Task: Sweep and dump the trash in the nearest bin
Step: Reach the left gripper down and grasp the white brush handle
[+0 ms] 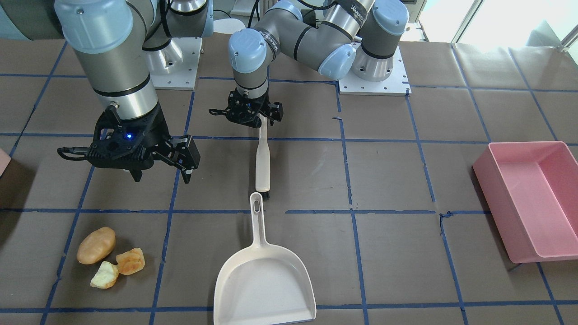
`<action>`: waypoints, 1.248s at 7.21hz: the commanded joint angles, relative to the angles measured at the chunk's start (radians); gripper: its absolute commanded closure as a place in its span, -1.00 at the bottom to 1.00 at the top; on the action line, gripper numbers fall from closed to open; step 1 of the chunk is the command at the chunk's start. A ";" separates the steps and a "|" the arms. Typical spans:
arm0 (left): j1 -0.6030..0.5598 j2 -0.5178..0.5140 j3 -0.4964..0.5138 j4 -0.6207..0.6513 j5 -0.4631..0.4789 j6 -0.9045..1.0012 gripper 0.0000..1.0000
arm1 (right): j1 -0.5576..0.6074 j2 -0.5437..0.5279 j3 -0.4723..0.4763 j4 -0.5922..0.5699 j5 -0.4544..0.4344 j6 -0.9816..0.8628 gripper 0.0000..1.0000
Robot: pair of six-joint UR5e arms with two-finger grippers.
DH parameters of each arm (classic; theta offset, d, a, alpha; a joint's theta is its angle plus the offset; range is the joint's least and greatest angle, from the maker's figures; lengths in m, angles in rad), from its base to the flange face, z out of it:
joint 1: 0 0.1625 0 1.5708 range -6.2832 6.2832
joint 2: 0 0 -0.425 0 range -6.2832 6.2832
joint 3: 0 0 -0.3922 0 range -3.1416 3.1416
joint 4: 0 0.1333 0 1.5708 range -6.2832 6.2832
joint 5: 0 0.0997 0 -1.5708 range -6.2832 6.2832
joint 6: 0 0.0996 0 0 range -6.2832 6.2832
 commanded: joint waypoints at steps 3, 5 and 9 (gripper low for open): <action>-0.001 0.018 -0.001 0.015 0.003 0.004 -0.09 | -0.008 -0.033 0.012 0.008 -0.006 -0.038 -1.00; -0.001 0.018 -0.008 0.015 0.003 0.004 -0.20 | -0.007 -0.031 0.014 0.010 0.002 -0.038 -1.00; 0.000 0.016 -0.011 0.014 0.005 0.004 -0.15 | -0.005 -0.031 0.014 0.007 0.005 -0.038 -1.00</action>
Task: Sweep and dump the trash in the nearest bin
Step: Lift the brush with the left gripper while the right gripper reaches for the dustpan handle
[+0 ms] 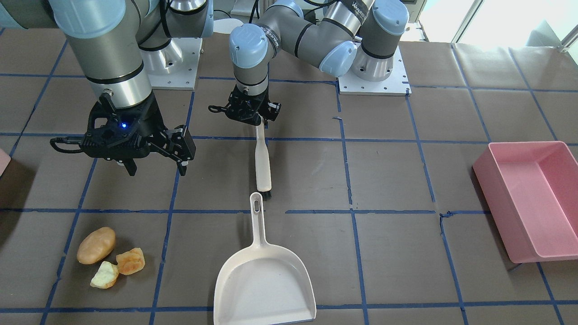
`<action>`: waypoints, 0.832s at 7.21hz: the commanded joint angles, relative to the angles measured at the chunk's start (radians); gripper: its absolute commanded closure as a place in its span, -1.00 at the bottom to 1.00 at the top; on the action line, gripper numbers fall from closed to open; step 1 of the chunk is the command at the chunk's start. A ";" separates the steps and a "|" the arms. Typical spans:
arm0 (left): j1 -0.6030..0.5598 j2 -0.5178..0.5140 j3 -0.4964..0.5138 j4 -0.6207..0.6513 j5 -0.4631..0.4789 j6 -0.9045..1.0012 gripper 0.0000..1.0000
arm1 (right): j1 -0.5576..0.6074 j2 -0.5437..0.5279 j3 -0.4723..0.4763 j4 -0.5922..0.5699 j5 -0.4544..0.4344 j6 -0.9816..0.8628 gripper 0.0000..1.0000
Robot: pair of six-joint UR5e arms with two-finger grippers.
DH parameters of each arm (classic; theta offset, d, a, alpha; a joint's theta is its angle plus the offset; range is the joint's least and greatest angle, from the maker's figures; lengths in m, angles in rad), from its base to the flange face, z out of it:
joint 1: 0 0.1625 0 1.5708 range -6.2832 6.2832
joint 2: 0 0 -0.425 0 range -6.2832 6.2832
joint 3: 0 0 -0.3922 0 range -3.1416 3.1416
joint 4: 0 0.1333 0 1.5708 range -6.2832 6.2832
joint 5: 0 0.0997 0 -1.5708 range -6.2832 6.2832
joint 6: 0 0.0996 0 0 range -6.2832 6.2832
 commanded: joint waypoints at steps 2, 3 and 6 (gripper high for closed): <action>0.001 -0.002 -0.001 -0.003 0.002 -0.001 -0.02 | 0.001 0.000 0.000 0.000 0.001 0.000 -1.00; 0.001 -0.002 0.000 -0.001 0.001 -0.001 0.20 | 0.001 0.000 0.000 0.000 0.001 0.000 -1.00; 0.001 0.001 0.002 -0.001 0.051 -0.002 0.90 | 0.001 0.002 0.000 0.000 0.001 0.002 -1.00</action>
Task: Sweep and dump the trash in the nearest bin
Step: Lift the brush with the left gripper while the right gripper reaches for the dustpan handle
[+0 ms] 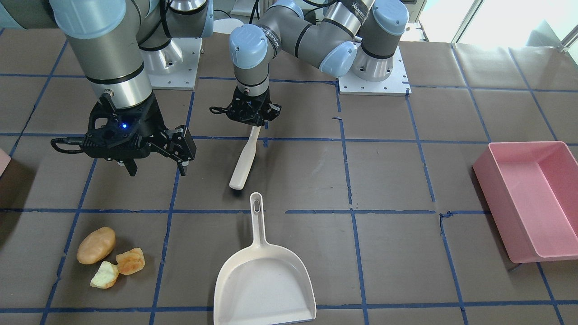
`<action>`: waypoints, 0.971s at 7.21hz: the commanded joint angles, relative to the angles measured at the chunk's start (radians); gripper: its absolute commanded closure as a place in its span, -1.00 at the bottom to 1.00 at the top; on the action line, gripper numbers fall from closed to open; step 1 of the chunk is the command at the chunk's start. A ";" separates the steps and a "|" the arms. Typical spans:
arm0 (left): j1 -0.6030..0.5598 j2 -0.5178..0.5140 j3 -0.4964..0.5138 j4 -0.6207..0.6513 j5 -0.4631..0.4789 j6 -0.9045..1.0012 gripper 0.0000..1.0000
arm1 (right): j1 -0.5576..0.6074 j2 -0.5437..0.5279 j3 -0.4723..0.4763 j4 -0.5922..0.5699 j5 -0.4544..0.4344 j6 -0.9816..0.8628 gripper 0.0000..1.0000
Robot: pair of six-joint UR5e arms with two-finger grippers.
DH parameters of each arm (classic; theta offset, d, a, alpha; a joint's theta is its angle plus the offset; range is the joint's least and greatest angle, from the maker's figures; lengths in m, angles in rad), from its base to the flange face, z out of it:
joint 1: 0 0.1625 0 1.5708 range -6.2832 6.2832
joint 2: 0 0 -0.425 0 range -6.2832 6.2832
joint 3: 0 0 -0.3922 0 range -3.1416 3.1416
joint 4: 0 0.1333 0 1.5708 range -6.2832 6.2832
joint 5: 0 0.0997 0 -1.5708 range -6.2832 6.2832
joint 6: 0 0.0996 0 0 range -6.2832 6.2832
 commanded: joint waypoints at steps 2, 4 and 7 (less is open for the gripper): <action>0.008 0.039 0.010 -0.019 0.025 0.003 0.97 | 0.002 -0.002 0.000 -0.002 0.002 -0.001 -1.00; 0.055 0.120 0.015 -0.118 0.025 0.003 0.99 | 0.009 -0.002 -0.009 -0.012 0.002 0.043 -1.00; 0.164 0.269 0.022 -0.266 0.004 0.010 0.99 | 0.093 0.068 -0.011 -0.038 0.014 0.067 -1.00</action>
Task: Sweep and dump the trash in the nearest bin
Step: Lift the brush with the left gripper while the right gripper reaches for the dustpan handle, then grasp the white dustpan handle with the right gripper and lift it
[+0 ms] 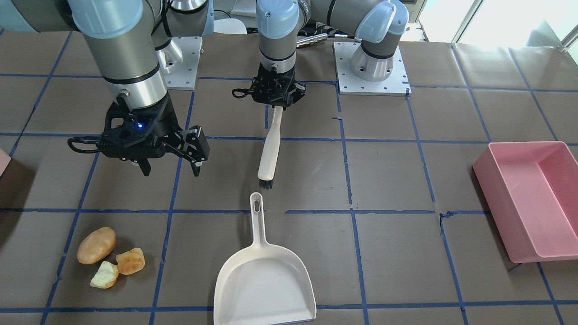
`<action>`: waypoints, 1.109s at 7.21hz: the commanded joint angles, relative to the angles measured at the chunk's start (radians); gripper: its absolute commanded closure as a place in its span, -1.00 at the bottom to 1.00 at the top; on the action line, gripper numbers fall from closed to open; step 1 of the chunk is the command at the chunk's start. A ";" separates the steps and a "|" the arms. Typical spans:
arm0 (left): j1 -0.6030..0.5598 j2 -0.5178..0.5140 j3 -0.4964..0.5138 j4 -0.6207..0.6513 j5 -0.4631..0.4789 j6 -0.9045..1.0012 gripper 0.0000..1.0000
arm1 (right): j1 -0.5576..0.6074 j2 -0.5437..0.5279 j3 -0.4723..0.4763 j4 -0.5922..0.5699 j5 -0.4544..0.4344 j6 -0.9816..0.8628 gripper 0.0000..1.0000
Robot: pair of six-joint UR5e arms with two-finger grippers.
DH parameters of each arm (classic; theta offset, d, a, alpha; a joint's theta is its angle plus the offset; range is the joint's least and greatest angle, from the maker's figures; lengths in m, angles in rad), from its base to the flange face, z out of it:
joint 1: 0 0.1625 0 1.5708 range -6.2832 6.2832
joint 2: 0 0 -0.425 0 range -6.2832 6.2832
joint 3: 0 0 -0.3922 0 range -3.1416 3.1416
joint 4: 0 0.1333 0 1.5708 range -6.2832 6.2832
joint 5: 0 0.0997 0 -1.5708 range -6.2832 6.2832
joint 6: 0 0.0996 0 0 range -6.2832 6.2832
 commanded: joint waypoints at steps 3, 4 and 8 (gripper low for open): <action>0.180 0.076 0.143 -0.147 -0.039 0.072 1.00 | 0.143 0.202 0.003 -0.210 0.017 -0.009 -1.00; 0.224 0.070 0.199 -0.214 -0.037 0.118 1.00 | 0.153 0.239 0.004 -0.219 0.015 -0.010 -1.00; 0.428 0.047 0.315 -0.328 -0.035 0.293 1.00 | 0.196 0.298 0.046 -0.254 0.011 -0.009 -1.00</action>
